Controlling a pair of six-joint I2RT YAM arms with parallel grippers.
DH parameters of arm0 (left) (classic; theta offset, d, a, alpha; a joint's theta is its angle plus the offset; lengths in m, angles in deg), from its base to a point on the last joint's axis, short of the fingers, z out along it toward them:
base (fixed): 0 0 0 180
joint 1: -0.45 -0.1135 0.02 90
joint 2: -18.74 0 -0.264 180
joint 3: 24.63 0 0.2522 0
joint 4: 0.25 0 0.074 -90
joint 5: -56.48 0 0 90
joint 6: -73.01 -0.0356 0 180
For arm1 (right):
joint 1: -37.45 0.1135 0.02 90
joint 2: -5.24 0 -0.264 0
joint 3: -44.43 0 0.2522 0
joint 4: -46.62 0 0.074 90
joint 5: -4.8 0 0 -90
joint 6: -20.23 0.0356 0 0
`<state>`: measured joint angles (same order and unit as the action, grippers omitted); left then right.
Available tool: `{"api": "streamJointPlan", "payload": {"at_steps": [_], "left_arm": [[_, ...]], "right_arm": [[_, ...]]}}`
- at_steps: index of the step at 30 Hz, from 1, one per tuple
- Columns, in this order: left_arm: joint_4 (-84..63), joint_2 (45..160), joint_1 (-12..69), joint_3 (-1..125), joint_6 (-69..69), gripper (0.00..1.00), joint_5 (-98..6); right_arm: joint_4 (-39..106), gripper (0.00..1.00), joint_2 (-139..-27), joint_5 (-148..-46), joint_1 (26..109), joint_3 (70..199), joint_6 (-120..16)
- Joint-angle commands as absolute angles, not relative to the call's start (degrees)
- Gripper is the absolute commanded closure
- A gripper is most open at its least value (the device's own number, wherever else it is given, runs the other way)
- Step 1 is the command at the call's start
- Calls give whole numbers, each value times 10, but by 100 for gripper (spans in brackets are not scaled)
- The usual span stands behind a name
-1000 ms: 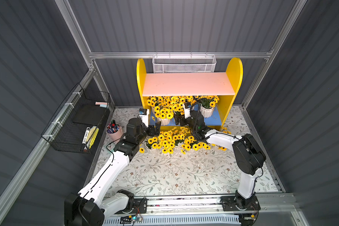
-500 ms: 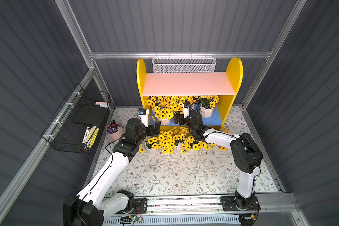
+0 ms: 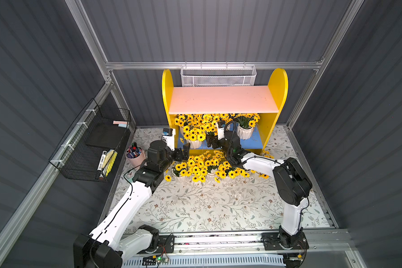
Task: Take the sunflower pots off the shelves
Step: Pick up the sunflower pot from the shelf.
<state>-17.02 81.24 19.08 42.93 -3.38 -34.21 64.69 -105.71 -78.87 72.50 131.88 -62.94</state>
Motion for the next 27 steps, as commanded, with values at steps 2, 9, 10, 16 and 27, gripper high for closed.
{"api": "streamJointPlan", "payload": {"at_steps": [2, 9, 10, 16, 27], "left_arm": [[-162, 799, 189, 439, -37, 0, -343], [-163, 790, 190, 439, -42, 1, -340], [-163, 789, 190, 439, -42, 1, -340], [-162, 783, 189, 437, -43, 1, -337], [-161, 785, 190, 437, -39, 1, -346]], "right_arm": [[670, 38, -1037, -778, 731, 1287, -644], [683, 51, -1024, -775, 733, 1271, -643], [683, 52, -1023, -774, 733, 1270, -642], [700, 62, -1013, -758, 733, 1258, -639], [720, 66, -988, -763, 734, 1225, -638]]}}
